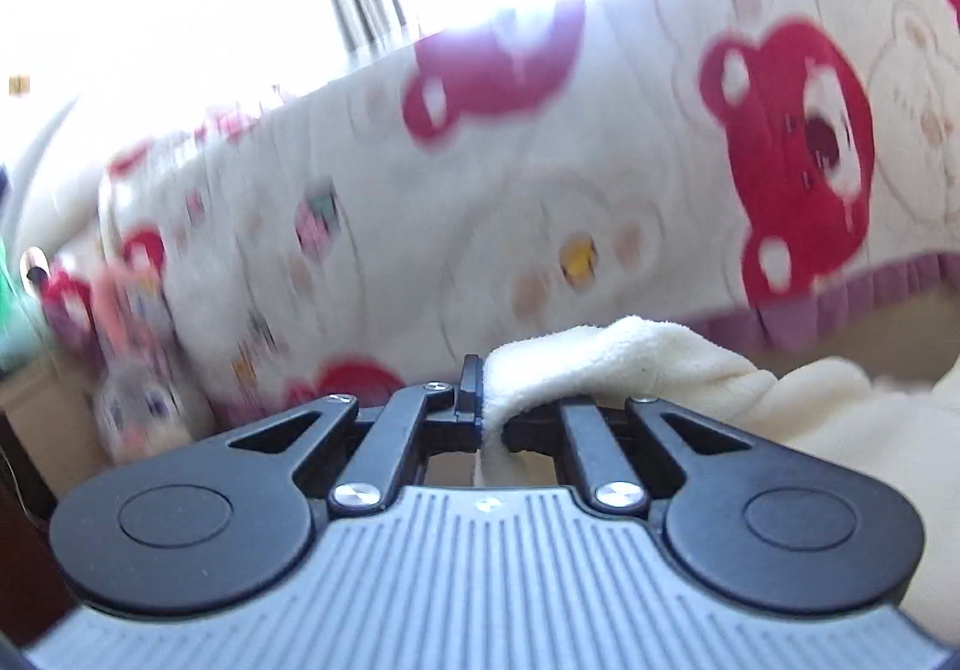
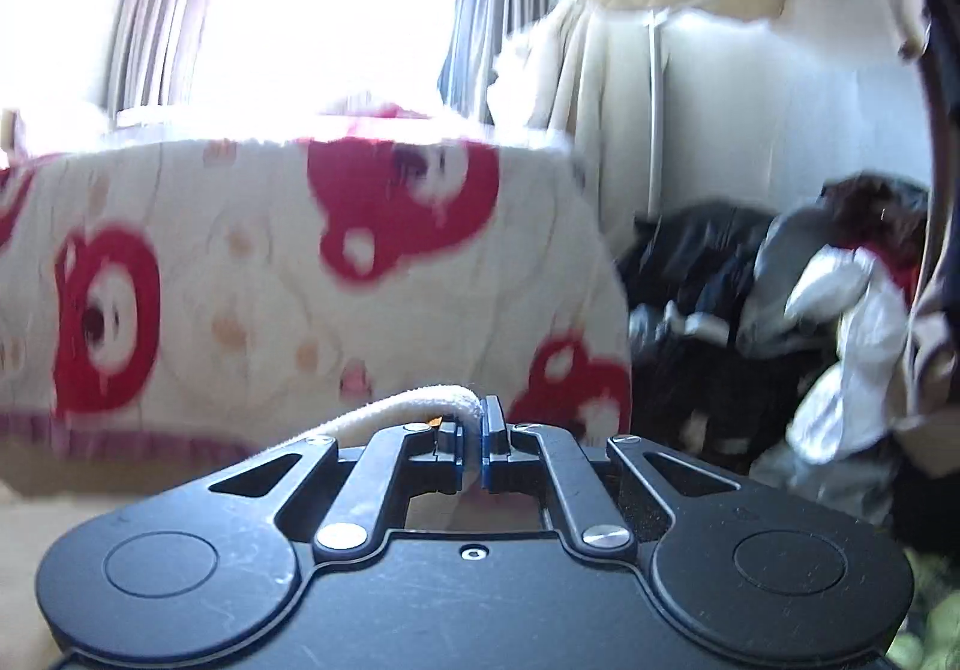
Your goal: Fold clothes
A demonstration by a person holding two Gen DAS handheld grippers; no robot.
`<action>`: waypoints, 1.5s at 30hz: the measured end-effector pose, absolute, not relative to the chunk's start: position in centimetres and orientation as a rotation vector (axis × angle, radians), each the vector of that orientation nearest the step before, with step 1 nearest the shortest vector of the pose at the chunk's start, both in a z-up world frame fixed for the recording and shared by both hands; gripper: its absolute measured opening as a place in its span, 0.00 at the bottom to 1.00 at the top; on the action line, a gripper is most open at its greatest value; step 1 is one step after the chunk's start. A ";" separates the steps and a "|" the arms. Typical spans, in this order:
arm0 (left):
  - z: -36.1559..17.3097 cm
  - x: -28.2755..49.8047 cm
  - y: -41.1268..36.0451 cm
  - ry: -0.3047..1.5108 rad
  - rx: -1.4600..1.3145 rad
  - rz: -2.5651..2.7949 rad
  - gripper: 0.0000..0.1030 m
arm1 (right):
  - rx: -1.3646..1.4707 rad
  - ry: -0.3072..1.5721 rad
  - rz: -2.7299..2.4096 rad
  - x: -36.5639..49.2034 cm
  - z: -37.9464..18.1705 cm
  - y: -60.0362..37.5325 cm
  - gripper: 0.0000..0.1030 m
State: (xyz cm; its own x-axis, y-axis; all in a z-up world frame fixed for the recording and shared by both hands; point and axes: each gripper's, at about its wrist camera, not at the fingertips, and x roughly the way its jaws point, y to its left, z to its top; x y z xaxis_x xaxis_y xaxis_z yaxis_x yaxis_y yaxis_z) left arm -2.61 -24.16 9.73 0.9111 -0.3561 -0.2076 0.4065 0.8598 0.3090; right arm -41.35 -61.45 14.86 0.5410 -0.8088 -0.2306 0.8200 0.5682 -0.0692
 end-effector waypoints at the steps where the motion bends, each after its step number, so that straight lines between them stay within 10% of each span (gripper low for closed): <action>1: 11.2 -2.5 -23.9 0.126 0.348 -0.397 0.05 | 0.050 0.255 -0.979 -41.1 14.9 -62.1 0.04; 9: 9.6 2.7 -26.5 0.277 0.358 -0.353 0.10 | 0.089 0.327 -1.071 -38.7 14.6 -67.3 0.06; 13: 2.8 4.7 -29.6 0.478 0.424 -0.403 0.49 | 0.402 0.478 -1.107 -36.6 7.0 -71.2 0.29; 17: -2.3 1.8 -30.6 0.603 0.425 -0.507 0.50 | 0.538 0.501 -0.877 -34.3 2.0 -67.9 0.49; 42: -13.6 -15.2 -35.1 0.899 0.808 -1.046 0.52 | 0.526 1.143 -0.074 -22.5 -14.8 -51.4 0.49; 45: -14.1 -14.8 -35.6 0.930 0.801 -1.037 0.52 | 0.456 1.084 -0.165 -21.6 -15.3 -52.3 0.28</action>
